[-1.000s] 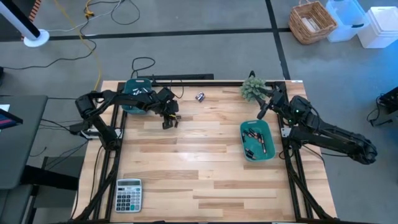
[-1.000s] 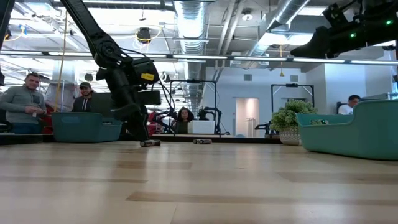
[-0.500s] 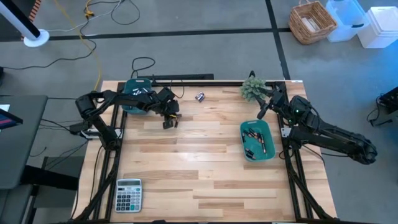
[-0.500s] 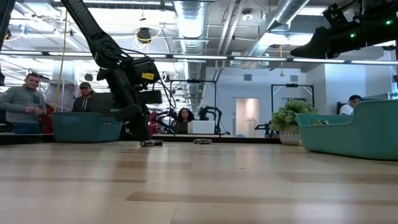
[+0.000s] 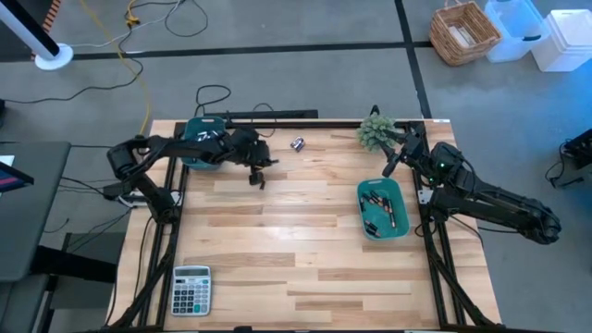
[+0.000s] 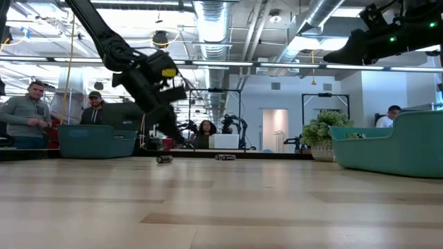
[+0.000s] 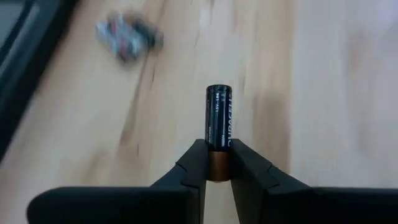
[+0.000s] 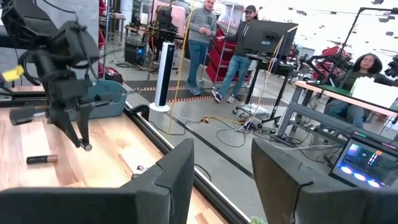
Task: Sort batteries
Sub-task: Put the brown-block battery into the green bin
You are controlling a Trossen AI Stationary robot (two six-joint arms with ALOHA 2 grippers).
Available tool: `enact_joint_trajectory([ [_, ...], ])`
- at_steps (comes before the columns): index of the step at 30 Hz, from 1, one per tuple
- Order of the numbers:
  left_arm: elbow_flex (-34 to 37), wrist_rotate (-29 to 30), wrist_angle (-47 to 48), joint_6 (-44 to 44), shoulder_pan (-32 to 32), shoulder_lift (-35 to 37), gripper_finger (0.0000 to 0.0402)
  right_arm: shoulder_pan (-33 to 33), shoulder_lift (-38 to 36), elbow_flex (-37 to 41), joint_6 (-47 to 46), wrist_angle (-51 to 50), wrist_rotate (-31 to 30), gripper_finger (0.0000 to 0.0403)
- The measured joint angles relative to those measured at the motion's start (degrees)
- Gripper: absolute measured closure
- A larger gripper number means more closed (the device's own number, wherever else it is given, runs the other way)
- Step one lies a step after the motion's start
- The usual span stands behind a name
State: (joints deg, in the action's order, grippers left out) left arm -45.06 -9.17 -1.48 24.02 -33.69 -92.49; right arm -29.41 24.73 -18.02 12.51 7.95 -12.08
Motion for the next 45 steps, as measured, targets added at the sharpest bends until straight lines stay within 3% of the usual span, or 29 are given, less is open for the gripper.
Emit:
enact_joint_trajectory([
  [6, 0.0, -7.7, -9.7, -5.9, 2.6, 1.3, 0.036, 0.0, 0.0, 0.0, 0.2, 0.3, 0.0, 0.0232],
  [15, -0.2, -7.1, -28.8, -13.5, 10.5, -0.3, 0.0361, 0.0, 0.0, 0.0, 0.2, 1.2, 0.0, 0.0232],
  [23, -1.0, -4.3, -37.8, -17.5, 14.8, -4.6, 0.0361, 0.0, 0.0, 0.0, 0.2, 1.7, 0.0, 0.0232],
  [32, -13.5, -5.2, -39.4, -17.9, 17.6, -17.3, 0.0361, 0.1, 0.0, 0.0, 0.0, 1.5, 0.0, 0.0232],
  [45, -37.9, -13.3, -37.8, -20.8, 21.0, -36.7, 0.0361, 0.1, -0.1, 0.0, 2.4, 3.8, 0.0, 0.0232],
])
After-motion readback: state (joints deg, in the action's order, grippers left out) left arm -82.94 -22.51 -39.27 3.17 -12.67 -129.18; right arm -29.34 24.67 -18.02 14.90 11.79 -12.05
